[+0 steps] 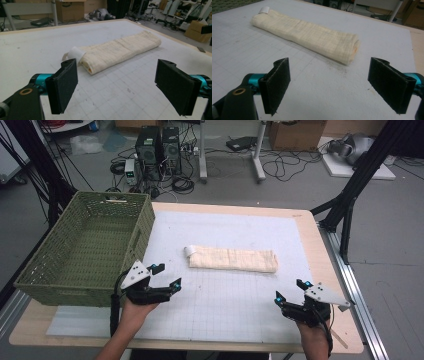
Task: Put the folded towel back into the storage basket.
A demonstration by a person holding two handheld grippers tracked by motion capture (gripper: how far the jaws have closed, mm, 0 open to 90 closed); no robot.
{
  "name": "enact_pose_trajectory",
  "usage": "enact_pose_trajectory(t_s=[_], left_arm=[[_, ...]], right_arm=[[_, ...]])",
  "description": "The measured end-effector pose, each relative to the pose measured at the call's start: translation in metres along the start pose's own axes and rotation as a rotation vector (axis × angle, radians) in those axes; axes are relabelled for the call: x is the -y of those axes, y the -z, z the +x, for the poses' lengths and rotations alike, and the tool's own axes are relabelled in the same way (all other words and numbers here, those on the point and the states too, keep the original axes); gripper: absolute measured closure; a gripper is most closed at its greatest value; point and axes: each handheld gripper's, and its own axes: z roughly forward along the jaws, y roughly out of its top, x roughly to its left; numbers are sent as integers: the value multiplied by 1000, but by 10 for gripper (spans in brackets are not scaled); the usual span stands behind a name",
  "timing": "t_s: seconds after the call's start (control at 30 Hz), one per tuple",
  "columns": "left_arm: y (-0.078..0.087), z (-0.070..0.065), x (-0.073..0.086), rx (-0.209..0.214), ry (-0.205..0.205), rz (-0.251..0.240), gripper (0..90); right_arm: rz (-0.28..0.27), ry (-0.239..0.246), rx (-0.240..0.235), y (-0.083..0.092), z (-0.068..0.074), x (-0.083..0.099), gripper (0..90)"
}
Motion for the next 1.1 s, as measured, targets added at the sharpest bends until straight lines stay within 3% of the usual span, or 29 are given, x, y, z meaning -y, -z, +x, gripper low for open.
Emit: enact_pose_trajectory(t_s=[0.27,0.47,0.6,0.77,0.8,1.1], left_arm=[[-27,5,-36,-2,-6,13,193],[-45,6,-45,-20,-13,41,194],[-62,11,-46,-54,20,67,194],[-73,16,-41,-78,33,94,198],[-79,18,-37,-99,33,112,205],[-95,29,-26,-128,62,186,256]], right_arm=[[8,20,-2,-2,1,0,168],[9,10,-5,-2,1,0,168],[6,14,-6,-2,0,0,168],[10,10,-12,-2,1,0,168],[10,10,-12,-2,1,0,168],[18,7,-15,-4,0,0,168]])
